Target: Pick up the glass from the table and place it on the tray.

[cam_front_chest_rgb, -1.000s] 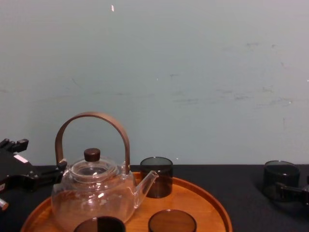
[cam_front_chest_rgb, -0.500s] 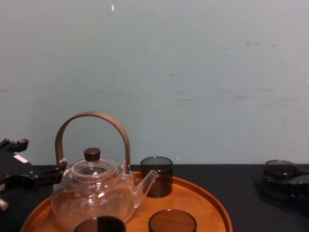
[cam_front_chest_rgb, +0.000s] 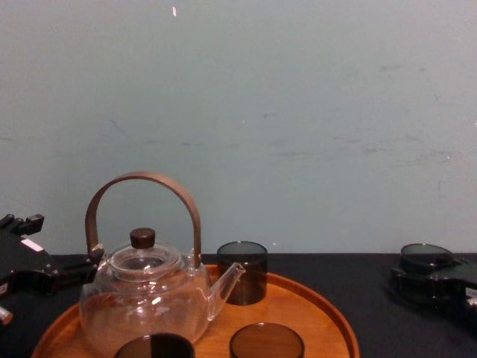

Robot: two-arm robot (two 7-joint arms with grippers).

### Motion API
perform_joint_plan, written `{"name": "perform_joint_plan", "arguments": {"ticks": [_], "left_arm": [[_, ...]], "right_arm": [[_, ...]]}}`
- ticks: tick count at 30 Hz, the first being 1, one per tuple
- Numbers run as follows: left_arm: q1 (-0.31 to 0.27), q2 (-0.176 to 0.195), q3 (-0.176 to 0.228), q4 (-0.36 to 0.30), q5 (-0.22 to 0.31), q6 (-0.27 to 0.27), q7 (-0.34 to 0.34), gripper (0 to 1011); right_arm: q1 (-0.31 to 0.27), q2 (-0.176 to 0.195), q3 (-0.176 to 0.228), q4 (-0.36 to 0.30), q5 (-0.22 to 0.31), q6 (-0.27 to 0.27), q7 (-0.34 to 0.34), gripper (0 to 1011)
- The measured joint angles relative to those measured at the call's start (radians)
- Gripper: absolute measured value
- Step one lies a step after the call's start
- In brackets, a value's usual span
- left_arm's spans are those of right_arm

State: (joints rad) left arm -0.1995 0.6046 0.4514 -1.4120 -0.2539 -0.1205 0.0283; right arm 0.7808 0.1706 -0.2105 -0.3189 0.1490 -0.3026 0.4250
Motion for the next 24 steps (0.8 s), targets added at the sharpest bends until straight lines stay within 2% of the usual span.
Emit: {"name": "perform_joint_plan", "arguments": {"ticks": [8, 15, 24], "left_arm": [[0.000, 0.000, 0.000, 0.000, 0.000, 0.000, 0.000, 1009], [0.000, 0.000, 0.000, 0.000, 0.000, 0.000, 0.000, 1009], [0.000, 0.000, 0.000, 0.000, 0.000, 0.000, 0.000, 1009]], "right_arm": [[-0.008, 0.003, 0.000, -0.015, 0.001, 0.007, -0.001, 1002], [-0.012, 0.005, 0.000, -0.023, 0.002, 0.013, -0.002, 906], [-0.015, 0.006, 0.000, -0.028, 0.004, 0.016, -0.004, 905]]}}
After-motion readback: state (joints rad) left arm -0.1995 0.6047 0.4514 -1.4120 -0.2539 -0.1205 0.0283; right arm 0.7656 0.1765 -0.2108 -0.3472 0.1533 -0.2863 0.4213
